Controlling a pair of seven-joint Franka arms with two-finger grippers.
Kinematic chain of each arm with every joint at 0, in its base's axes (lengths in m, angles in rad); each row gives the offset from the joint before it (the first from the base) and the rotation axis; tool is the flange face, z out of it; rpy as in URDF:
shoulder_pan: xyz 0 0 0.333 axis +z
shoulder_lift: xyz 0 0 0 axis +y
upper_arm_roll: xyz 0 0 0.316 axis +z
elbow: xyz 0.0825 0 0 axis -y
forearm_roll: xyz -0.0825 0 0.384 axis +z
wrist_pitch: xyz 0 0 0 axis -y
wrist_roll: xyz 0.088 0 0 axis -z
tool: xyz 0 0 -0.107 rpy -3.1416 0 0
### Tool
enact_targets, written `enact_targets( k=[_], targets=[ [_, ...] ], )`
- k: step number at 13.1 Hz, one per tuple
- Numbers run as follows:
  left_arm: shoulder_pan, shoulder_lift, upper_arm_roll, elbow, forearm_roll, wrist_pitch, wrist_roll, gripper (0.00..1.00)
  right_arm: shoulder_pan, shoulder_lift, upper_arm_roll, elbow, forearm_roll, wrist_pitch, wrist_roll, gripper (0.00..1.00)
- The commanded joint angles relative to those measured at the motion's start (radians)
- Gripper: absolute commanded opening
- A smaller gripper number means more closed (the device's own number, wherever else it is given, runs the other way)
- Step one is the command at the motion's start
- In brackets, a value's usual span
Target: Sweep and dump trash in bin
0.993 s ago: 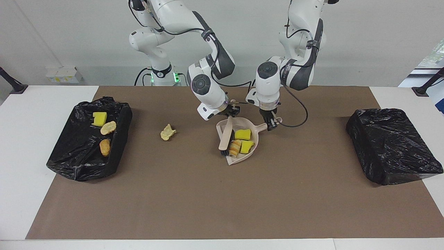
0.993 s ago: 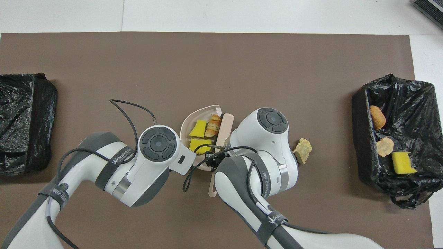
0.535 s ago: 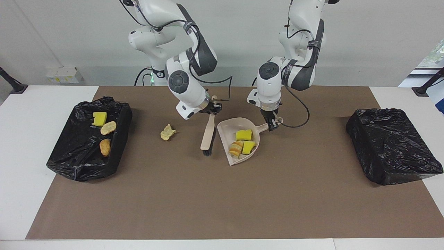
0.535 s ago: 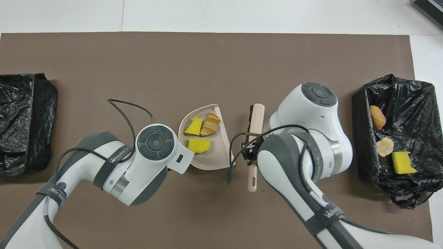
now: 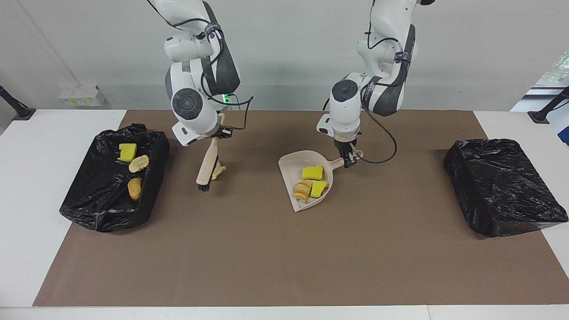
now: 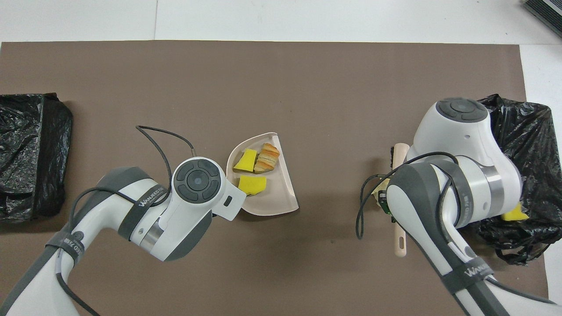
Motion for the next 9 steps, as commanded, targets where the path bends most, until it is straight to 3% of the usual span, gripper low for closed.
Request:
enact_targets(
  k=[1,3,6,9],
  targets=[
    [0.015,-0.022,-0.003,-0.027,0.006,0.002,0.002,0.0,-0.008,-0.152,0.013,-0.233,-0.06,0.097,0.018,0.0],
    [0.015,-0.028,-0.003,-0.045,0.006,0.004,0.003,0.0,-0.01,-0.194,0.015,-0.322,-0.107,0.136,0.021,0.0],
    [0.015,-0.033,-0.003,-0.049,0.006,0.004,0.003,0.0,0.007,-0.16,0.019,-0.333,-0.127,0.18,0.038,0.0],
    [0.015,-0.034,-0.003,-0.052,0.006,0.005,0.005,0.0,0.13,-0.044,0.019,-0.271,-0.127,0.227,0.168,0.0]
  ],
)
